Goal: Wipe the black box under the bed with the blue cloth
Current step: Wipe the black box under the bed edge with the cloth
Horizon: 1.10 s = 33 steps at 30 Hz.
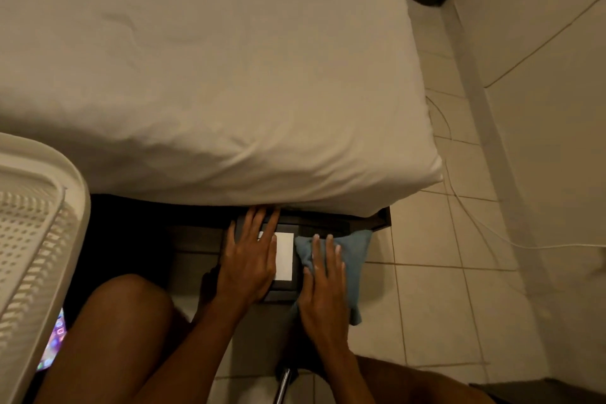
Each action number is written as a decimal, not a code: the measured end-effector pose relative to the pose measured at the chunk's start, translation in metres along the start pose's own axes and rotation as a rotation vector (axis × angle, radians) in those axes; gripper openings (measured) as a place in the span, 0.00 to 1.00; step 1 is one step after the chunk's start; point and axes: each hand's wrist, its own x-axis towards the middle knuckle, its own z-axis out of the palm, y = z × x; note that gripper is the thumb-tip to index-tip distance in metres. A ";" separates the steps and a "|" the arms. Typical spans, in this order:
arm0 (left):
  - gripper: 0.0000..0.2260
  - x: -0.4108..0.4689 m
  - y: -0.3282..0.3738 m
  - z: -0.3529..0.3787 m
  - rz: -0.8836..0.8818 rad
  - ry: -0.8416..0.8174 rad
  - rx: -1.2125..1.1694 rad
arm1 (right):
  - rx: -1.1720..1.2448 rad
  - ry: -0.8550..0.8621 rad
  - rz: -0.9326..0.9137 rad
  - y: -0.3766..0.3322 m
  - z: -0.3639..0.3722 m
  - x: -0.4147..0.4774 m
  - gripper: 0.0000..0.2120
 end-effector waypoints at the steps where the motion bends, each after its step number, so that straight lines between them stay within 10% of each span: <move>1: 0.24 0.000 0.000 0.000 0.000 -0.001 -0.002 | -0.007 0.016 0.058 0.007 -0.003 0.009 0.27; 5: 0.24 0.002 0.000 0.002 0.012 0.017 0.030 | 0.014 0.078 0.387 0.005 0.005 0.055 0.26; 9: 0.25 0.000 0.000 0.000 0.015 0.007 0.017 | -0.061 0.021 0.021 0.012 0.003 0.016 0.25; 13: 0.25 0.002 0.003 -0.003 0.023 0.003 0.029 | 0.078 0.143 0.382 0.015 -0.001 0.035 0.24; 17: 0.24 0.002 0.002 -0.006 0.011 -0.029 0.027 | -0.008 0.074 0.077 0.002 0.000 -0.004 0.25; 23: 0.24 0.004 0.001 -0.001 0.014 -0.014 0.037 | 0.084 0.135 0.351 -0.008 0.005 0.046 0.23; 27: 0.25 0.002 0.001 0.001 0.019 -0.018 0.021 | 0.066 -0.012 -0.049 -0.011 0.000 0.009 0.27; 33: 0.25 0.003 0.001 -0.001 0.013 -0.017 0.011 | 0.062 0.040 0.191 -0.014 0.018 0.039 0.24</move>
